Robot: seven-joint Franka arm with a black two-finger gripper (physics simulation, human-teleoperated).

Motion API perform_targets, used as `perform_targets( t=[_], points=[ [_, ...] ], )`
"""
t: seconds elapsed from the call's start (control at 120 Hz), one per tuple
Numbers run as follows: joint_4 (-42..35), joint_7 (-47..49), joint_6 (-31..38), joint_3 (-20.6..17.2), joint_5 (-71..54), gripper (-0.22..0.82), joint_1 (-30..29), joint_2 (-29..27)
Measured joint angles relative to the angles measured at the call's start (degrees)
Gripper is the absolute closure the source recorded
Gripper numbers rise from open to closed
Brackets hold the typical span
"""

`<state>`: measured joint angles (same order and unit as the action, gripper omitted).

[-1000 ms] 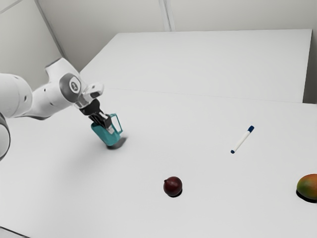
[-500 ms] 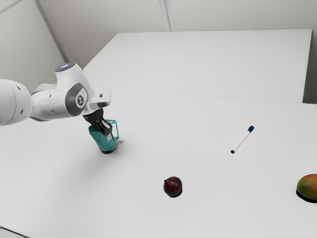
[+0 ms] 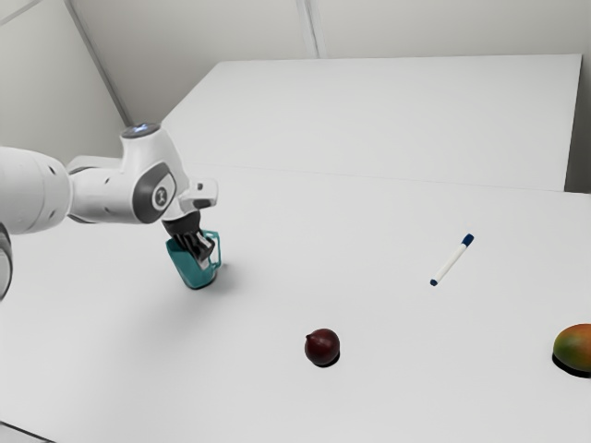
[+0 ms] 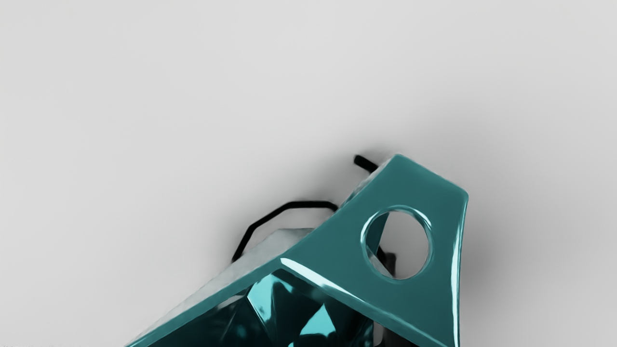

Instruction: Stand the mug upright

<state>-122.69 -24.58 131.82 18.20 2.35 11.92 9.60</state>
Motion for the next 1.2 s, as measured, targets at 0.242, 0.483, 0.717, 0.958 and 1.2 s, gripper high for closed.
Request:
perform_targets(
  t=[0.242, 0.483, 0.717, 0.958, 1.2],
  points=[
    [0.36, 1.78, 0.0, -0.01, -1.18, 0.53, 0.24, 0.44],
    [2.03, 2.65, -0.52, 0.06, -2.81, 0.17, 0.8, 0.06],
    [2.8, 3.41, -1.93, 0.69, -2.59, 0.06, 0.75, -1.74],
    [4.43, 4.06, -3.65, 0.77, -2.51, 0.02, 0.89, -3.59],
    [8.14, 4.78, -7.42, 1.09, -3.4, 0.01, 1.68, -8.16]
  ],
)
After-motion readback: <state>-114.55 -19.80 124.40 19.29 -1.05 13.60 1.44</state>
